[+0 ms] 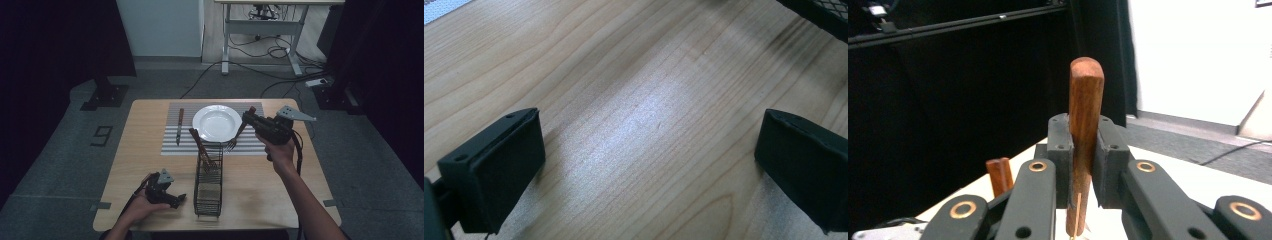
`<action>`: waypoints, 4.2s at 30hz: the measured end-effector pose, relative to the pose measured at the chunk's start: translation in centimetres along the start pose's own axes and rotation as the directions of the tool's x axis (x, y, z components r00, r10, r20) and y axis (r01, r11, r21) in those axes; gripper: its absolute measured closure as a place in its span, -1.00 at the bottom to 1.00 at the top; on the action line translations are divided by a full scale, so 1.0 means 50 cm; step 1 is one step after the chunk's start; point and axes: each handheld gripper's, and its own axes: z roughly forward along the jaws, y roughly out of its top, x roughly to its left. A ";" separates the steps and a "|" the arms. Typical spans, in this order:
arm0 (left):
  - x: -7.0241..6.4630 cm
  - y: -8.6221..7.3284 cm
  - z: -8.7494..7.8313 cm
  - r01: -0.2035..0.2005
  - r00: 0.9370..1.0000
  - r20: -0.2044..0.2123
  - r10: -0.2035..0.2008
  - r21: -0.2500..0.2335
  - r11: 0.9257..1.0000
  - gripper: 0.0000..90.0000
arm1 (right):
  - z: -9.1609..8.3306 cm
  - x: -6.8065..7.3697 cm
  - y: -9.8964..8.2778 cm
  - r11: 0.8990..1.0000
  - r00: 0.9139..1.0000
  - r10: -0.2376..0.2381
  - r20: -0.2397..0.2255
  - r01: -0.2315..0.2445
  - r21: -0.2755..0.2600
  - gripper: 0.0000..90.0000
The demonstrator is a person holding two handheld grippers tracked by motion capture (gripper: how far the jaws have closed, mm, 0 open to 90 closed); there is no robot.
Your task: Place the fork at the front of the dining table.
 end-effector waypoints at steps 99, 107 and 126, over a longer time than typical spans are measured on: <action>-0.003 0.002 0.002 -0.005 1.000 0.006 0.005 0.001 1.000 -1.00 | 0.137 -0.196 -0.111 0.947 0.894 -0.171 0.414 0.034 0.318 0.79; -0.004 0.002 0.002 -0.007 1.000 0.007 0.007 0.000 1.000 -1.00 | 0.166 -0.206 -0.105 0.935 0.888 -0.166 0.430 0.004 0.353 0.79; -0.005 0.001 0.002 -0.007 1.000 0.009 0.007 -0.001 1.000 -1.00 | 0.225 -0.262 -0.109 0.908 0.864 -0.126 0.487 -0.097 0.408 0.78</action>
